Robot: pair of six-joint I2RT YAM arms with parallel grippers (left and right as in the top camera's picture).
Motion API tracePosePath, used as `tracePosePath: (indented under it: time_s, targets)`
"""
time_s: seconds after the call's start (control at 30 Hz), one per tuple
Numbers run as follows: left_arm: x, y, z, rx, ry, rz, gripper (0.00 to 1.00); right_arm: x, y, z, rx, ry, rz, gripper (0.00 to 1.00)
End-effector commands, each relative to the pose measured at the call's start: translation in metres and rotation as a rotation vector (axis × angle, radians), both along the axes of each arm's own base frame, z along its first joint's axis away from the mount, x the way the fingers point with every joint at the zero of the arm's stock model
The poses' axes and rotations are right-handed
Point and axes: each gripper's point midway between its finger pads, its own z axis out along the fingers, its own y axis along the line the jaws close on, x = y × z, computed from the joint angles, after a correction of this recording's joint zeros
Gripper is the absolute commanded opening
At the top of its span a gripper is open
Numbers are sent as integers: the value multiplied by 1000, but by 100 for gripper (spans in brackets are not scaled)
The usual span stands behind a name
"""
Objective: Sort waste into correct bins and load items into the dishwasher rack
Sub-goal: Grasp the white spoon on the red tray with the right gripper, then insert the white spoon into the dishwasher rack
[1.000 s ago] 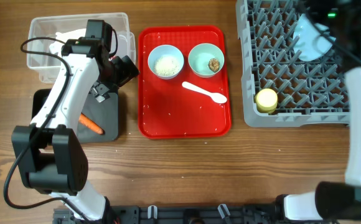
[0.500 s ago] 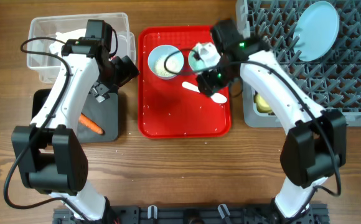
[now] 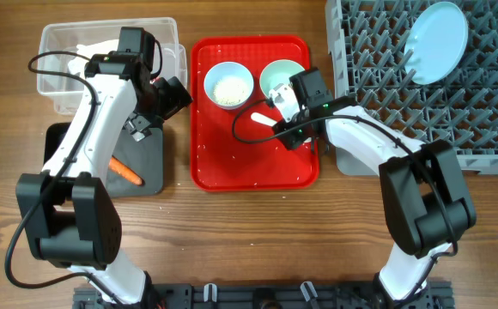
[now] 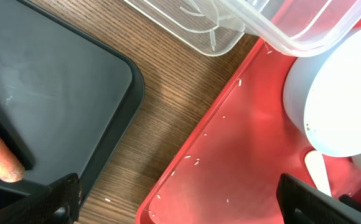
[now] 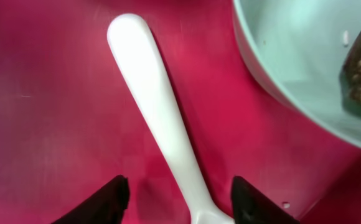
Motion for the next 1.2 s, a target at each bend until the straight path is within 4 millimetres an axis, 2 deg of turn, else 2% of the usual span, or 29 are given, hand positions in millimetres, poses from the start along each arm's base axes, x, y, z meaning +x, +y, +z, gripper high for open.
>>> tracePosePath:
  time_s: [0.0,0.1,0.13,0.17,0.27,0.37,0.4,0.47,0.53,0.63,0.67,0.73,0.77,0.8,0.87,0.93,0.97,1.07,1.1,1.17]
  targets:
    - [-1,3,7,8,-20,7,100,-7,-4,-11,-9,29,-22,50]
    - [-1,3,7,8,-20,7,100,-15,-8,-20,-11,58,-46,44]
    - [-1,3,7,8,-20,7,100,-19,-10,-22,-9,83,-78,29]
    - [-1,3,7,8,-20,7,100,-23,-11,-24,-8,113,-113,18]
    - [-1,3,7,8,-20,7,100,-40,-18,-28,-32,193,-157,5]
    - [-1,3,7,8,-19,7,100,-62,-27,-29,-79,292,-164,4]
    - [-1,3,7,8,-20,7,100,-65,-26,-21,-78,318,-161,4]
    - [-1,3,7,8,-20,7,100,-60,-16,3,-31,317,-148,4]
    - [-1,3,7,8,-20,7,100,-43,-6,56,30,235,-138,4]
    - [-1,3,7,8,-20,7,100,-24,-1,133,112,64,-158,4]
    - [-1,3,7,8,-20,7,100,-17,-11,160,123,-14,-209,4]
    - [-1,3,7,8,-20,7,100,-11,-29,185,128,-91,-277,4]
    - [-1,3,7,8,-20,7,100,-6,-52,201,117,-146,-366,4]
    - [-1,3,7,8,-20,7,100,-1,-73,208,104,-176,-443,4]
    - [-1,3,7,8,-20,7,100,8,-104,211,83,-202,-541,4]
    - [-1,3,7,8,-19,7,100,27,-135,208,86,-232,-626,4]
    - [-1,3,7,8,-20,7,100,36,-143,204,87,-241,-646,4]
    - [-1,3,7,8,-20,7,100,62,-149,171,69,-217,-669,4]
    - [-1,3,7,8,-20,7,100,72,-149,154,61,-201,-671,4]
    - [-1,3,7,8,-20,7,100,88,-163,113,29,-157,-770,4]
